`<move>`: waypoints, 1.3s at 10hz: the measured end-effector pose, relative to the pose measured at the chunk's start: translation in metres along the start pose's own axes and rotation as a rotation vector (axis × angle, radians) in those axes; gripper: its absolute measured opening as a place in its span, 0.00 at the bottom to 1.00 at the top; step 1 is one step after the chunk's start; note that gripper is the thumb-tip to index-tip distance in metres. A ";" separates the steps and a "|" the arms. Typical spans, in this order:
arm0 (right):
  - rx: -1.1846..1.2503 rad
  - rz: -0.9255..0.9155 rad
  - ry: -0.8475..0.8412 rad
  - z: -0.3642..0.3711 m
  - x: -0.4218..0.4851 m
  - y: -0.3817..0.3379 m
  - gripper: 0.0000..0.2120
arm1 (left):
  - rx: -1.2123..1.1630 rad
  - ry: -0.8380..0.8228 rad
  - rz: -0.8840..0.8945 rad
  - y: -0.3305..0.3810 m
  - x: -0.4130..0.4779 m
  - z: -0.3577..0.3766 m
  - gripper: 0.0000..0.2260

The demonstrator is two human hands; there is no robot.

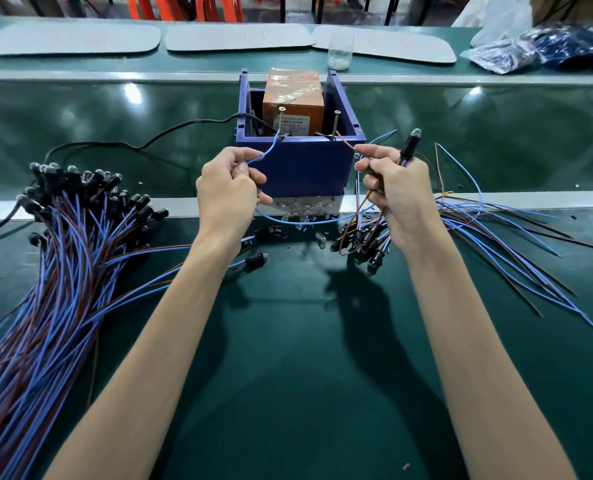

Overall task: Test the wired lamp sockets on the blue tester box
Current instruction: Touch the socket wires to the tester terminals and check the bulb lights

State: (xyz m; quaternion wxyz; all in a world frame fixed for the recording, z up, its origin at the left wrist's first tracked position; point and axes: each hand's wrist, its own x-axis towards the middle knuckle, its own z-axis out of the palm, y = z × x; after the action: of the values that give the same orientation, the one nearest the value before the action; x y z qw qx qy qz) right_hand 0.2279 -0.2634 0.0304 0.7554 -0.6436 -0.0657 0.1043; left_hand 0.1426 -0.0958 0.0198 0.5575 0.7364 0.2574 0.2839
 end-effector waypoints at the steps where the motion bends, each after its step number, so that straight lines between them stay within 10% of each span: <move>1: 0.007 0.001 -0.002 0.000 0.000 0.000 0.15 | 0.002 0.000 0.000 0.000 0.001 -0.001 0.17; 11: -0.027 0.003 -0.001 0.000 -0.002 -0.003 0.15 | -0.007 -0.026 0.008 0.004 0.000 -0.003 0.17; 13: -0.166 0.067 -0.187 -0.007 -0.007 -0.014 0.14 | -0.015 -0.288 -0.091 0.013 -0.004 -0.007 0.15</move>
State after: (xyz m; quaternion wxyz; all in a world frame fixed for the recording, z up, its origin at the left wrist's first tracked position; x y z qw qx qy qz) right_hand 0.2237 -0.2739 0.0429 0.6862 -0.6933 -0.1227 0.1830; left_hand 0.1361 -0.0970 0.0337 0.6065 0.7528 0.2058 0.1517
